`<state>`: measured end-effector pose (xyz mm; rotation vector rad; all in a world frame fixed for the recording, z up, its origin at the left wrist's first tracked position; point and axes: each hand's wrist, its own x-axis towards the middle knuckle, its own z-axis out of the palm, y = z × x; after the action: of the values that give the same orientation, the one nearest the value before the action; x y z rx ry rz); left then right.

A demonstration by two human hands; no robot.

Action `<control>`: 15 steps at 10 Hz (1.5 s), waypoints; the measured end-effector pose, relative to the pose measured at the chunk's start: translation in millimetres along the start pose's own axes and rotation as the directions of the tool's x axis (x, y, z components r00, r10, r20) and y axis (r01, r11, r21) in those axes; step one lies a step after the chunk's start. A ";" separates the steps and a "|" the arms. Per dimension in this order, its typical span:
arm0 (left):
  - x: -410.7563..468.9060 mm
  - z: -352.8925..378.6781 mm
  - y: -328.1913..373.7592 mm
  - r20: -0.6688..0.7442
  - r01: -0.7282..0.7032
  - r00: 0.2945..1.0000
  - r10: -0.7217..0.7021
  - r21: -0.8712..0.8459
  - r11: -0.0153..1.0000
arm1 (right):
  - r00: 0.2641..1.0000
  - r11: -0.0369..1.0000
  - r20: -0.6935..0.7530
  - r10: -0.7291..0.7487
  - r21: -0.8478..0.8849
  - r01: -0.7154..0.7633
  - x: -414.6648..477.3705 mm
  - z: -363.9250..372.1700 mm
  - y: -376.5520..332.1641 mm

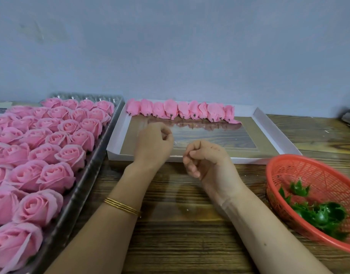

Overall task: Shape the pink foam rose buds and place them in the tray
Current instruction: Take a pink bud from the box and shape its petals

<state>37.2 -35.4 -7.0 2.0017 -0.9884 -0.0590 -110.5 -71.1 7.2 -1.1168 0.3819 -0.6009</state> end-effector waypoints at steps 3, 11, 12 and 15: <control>-6.2 6.0 -2.9 0.004 0.007 1.000 -0.007 0.085 0.996 | 0.924 0.964 -0.326 -0.200 -0.234 0.127 5.2 -5.5 -11.0; -6.3 2.4 -0.8 -0.004 0.026 1.000 -0.026 0.063 0.998 | 0.674 0.773 -0.739 0.008 -0.423 -0.473 137.5 -82.6 -92.1; -6.4 2.7 -1.4 0.000 0.014 1.000 -0.014 0.062 0.998 | 0.667 0.709 -0.744 0.039 -0.449 -0.543 142.0 -94.7 -88.5; -6.6 3.5 0.4 -0.040 0.030 0.999 -0.027 0.079 0.996 | 0.740 0.743 -0.671 -0.057 -0.523 -0.417 155.8 -117.3 -74.5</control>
<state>31.2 -33.5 -10.9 2.0817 -0.9507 0.0044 -74.5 -275.4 30.1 -1.4807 1.4087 -0.6806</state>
